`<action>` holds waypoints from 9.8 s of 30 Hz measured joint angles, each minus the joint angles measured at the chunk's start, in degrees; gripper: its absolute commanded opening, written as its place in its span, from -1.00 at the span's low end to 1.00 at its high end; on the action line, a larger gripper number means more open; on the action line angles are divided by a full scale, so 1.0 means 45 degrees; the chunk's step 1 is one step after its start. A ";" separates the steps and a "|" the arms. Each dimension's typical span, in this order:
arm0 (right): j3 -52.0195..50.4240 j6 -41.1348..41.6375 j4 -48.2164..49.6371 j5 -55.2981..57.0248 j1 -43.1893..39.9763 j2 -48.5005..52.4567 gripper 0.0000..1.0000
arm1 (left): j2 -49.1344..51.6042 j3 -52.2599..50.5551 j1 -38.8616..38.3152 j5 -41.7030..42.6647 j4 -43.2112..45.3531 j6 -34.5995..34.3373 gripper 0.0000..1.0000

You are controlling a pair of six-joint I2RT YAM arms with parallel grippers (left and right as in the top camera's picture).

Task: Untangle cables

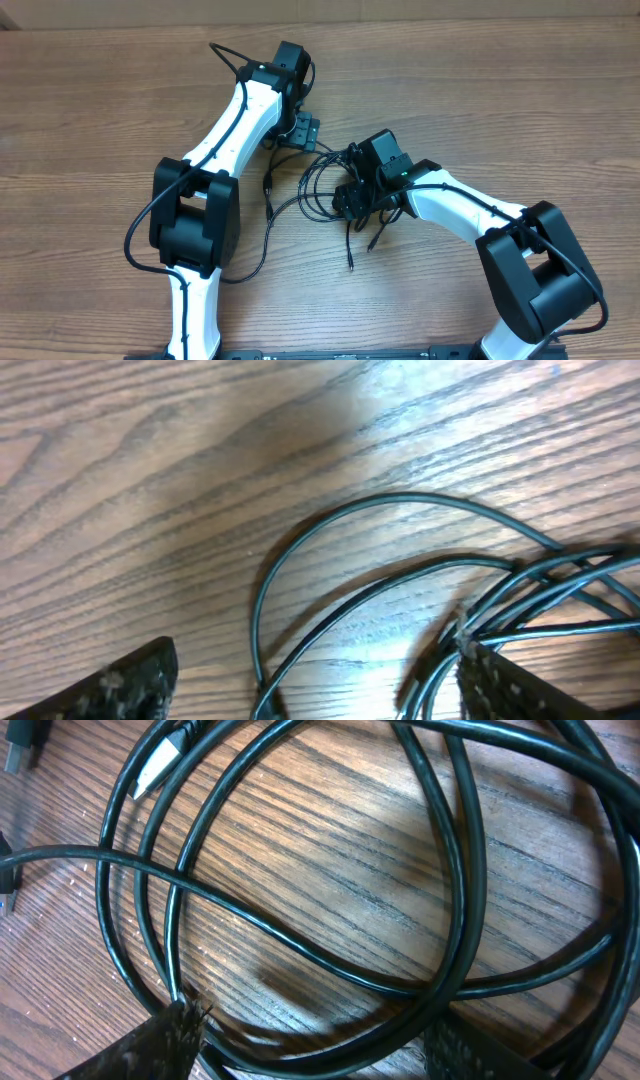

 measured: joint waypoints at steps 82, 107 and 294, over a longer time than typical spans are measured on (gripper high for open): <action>0.0000 -0.0010 0.0000 -0.0005 0.0000 0.0000 0.40 | 0.0000 -0.2361 -0.1341 -0.0097 0.2278 0.0491 -0.29; 0.0000 -0.0010 0.0005 0.0010 0.0000 0.0000 0.38 | 0.0000 -0.2424 -0.1341 -0.0627 0.1515 0.0835 -0.45; 0.1137 0.3453 -0.4891 0.0962 -0.3094 -0.0214 0.41 | -0.2016 -0.0986 -0.0680 0.1472 -0.1525 -0.1574 -0.92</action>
